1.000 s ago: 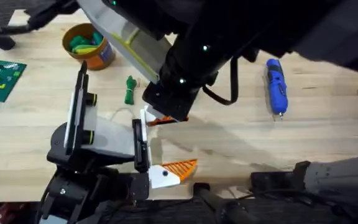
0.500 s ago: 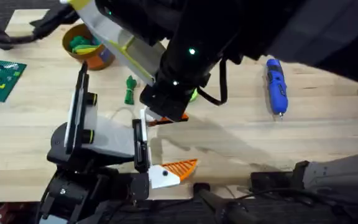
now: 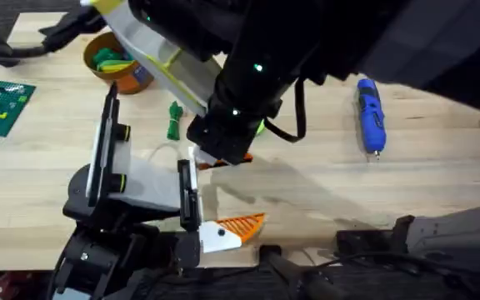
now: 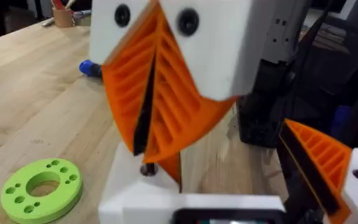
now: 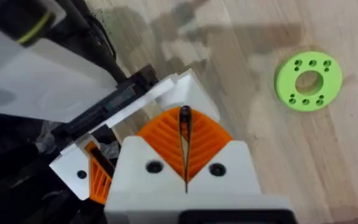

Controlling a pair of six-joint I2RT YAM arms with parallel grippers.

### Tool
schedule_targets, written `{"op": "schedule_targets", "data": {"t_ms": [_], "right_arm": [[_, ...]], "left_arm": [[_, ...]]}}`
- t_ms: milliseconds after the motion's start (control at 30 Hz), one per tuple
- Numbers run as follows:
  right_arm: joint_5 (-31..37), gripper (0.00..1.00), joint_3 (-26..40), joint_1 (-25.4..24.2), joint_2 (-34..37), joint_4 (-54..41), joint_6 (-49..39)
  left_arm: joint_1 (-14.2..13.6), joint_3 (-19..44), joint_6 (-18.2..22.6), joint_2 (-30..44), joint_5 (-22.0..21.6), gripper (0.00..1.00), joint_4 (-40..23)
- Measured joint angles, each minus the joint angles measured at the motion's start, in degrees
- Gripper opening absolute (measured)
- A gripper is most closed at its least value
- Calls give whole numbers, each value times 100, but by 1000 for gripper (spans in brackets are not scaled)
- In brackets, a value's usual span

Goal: Pick up the gripper from the table and insert it into the empty holder that is missing its gripper. Then pick up a screw, insert it into the mounting hole, and use the screwdriver to tighten it. Finally, clean up the table by picking up the vegetable and placing it into the bucket.

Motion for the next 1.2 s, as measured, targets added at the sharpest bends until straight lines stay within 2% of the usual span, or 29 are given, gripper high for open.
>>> {"op": "schedule_targets", "data": {"t_ms": [733,767,867,967,1033,1200], "right_arm": [[7,13,-35,-7,173,-3,-1],[8,48,-35,-7,173,-7,-8],[-31,311,-35,-4,172,-17,14],[-25,736,-35,6,170,-24,-6],[40,965,-35,-48,171,-63,-24],[48,993,-35,-84,170,-62,-24]], "left_arm": [[0,0,-109,19,0,986,-2],[0,0,-110,19,-2,986,-2],[0,0,-126,19,-19,986,-2],[6,-2,-152,19,-17,986,-2],[7,0,-132,17,0,986,-2],[7,-2,-125,19,0,986,-2]]}}
